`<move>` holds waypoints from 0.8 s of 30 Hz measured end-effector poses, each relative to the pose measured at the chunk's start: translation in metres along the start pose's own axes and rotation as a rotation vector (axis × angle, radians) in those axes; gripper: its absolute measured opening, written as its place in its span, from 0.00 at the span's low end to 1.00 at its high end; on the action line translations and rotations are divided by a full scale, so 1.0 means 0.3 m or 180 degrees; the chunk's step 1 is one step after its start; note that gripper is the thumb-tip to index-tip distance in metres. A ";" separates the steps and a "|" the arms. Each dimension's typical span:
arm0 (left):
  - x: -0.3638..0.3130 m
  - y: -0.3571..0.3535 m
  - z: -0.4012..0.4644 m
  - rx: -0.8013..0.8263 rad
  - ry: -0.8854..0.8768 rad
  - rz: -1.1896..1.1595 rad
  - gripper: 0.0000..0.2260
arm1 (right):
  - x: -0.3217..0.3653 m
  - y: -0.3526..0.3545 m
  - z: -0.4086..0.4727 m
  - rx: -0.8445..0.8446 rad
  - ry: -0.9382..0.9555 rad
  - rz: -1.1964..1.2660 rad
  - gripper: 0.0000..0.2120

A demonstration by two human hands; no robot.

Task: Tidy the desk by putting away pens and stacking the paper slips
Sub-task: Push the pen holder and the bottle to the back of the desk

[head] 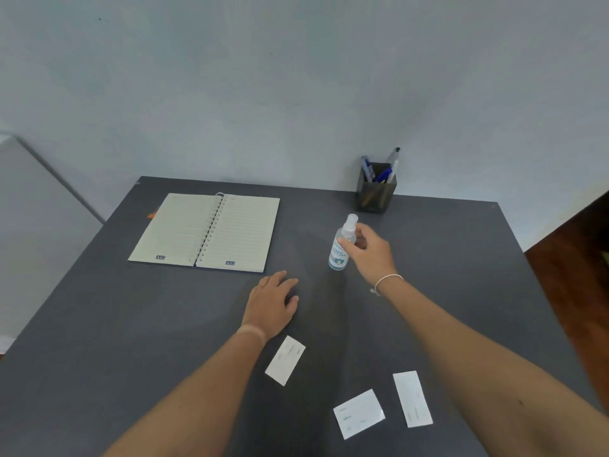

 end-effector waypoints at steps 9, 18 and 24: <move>-0.261 -0.070 0.228 0.0174 -0.0365 -0.0042 0.20 | -0.070 0.332 0.192 -0.0367 -0.0108 -0.0083 0.16; -0.384 -0.162 0.415 0.0228 -0.0500 0.0000 0.20 | -0.158 0.494 0.422 -0.0446 -0.0211 -0.0116 0.16; -0.385 -0.212 0.445 0.0130 -0.0474 0.0144 0.25 | -0.192 0.512 0.535 -0.0292 -0.0115 -0.0257 0.18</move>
Point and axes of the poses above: each hand's wrist, its own z-axis towards the middle knuckle, its own y-axis out of the back of the hand, x = y × z, the point moved 3 cm from there along z, towards the middle knuckle
